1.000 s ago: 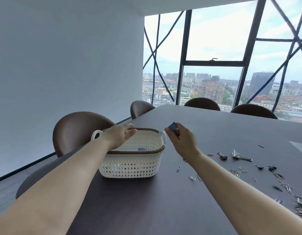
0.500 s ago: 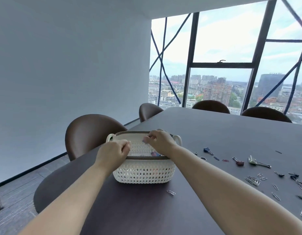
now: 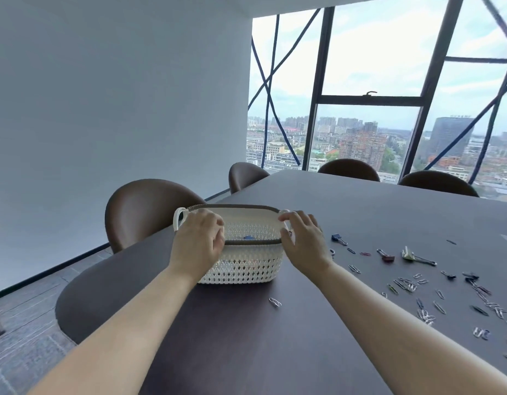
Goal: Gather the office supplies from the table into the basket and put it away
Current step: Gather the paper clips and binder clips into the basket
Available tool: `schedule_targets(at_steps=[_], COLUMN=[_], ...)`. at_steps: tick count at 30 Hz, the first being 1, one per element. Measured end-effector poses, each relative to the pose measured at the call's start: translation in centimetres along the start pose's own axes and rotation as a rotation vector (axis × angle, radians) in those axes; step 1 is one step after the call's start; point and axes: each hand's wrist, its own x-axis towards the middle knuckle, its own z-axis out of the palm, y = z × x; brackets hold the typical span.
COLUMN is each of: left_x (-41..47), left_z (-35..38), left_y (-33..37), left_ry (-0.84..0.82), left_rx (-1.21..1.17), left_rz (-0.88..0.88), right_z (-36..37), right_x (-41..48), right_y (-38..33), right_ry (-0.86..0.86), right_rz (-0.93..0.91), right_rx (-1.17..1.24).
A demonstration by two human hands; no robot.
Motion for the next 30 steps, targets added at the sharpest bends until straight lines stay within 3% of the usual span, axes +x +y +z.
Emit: schedule_targets(at_steps=[2,4,6,8,10,15,20,22,26,30], left_x=[-1.7,-3.6,-5.0,-5.5,-5.4,-3.3,-1.1,-0.6,0.2,1.7], left_z=[0.8,2.3,4.5,6.2,7.7,11.4,15.1,16.4,18.4,20.2], left_y=[2.8,6.2,8.5,9.4,10.1,13.5,17.5,19.2,21.5,20.8], left_ry=[0.001,-0.197,-0.517,-0.89,-1.007,-1.041,-1.019,-1.053,-1.047,-0.948], left_rx=[0.016,0.032,0.006,-0.015,0.003,0.004,0.006,0.009,-0.032,0.029], left_rz=[0.228,0.432,0.378,0.176,0.114,0.048,-0.021,0.021,0.122,0.059], right_z=[-1.1,-2.1,-3.2,-4.6,-6.3,-10.4,-13.0,-12.8,-11.8,-11.0], right_x=[-1.8,-3.7,-5.6,-7.4,-9.0,-12.9,-16.0,-16.6,-15.0,-11.8], right_y=[2.3,4.8,7.1,9.0,10.7,14.9,18.1,18.7,20.6,23.5], right_ry=[-0.027,-0.083,-0.132,-0.15,-0.147,-0.184,-0.555,-0.624,-0.554,-0.498], right_rz=[0.056,0.12,0.171,0.222,0.278,0.431,0.628,0.642,0.669,0.744], right_rx=[-0.04,-0.081,-0.126,-0.164,-0.189,-0.283,-0.415,-0.414,-0.38,-0.399])
